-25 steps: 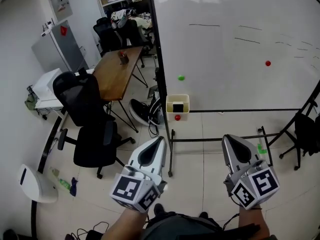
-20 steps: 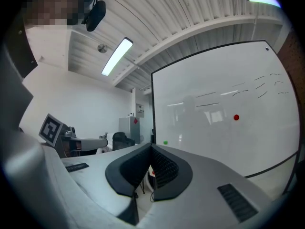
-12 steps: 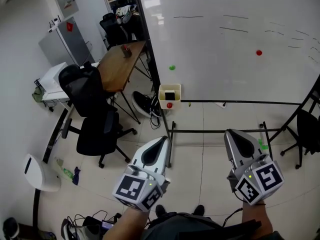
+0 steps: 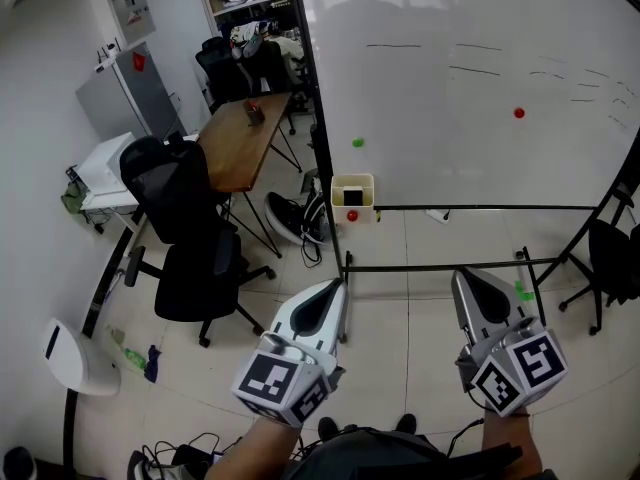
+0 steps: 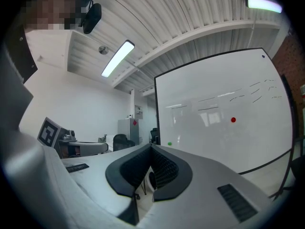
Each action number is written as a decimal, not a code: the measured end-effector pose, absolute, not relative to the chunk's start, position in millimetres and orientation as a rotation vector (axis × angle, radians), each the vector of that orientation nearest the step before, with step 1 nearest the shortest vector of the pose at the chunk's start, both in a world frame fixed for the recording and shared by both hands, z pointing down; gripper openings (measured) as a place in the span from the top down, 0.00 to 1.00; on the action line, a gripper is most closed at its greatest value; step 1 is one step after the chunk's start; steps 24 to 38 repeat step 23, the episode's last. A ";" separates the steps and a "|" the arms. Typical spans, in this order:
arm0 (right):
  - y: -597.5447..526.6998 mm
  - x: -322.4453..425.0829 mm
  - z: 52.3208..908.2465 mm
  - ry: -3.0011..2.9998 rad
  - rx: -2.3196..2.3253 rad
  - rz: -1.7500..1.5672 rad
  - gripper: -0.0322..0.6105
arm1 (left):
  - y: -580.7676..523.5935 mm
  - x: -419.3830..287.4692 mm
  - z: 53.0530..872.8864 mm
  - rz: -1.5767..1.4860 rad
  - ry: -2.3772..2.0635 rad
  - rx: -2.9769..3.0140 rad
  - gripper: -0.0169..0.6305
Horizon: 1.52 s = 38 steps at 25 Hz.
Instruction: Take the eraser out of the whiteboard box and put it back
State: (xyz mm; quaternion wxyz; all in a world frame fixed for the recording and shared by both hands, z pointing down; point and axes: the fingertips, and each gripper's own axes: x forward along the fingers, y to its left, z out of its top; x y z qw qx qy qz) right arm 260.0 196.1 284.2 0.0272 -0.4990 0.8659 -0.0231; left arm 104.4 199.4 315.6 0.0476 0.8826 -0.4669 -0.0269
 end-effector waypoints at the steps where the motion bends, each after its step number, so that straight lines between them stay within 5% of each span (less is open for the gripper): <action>1: 198.1 257.0 283.2 2.672 -1.542 -0.070 0.93 | 201.3 101.7 314.8 -0.084 -1.422 2.696 0.93; 38: 226.6 236.9 270.6 2.680 -1.539 -0.035 0.93 | 233.9 78.6 309.6 -0.092 -1.438 2.675 0.93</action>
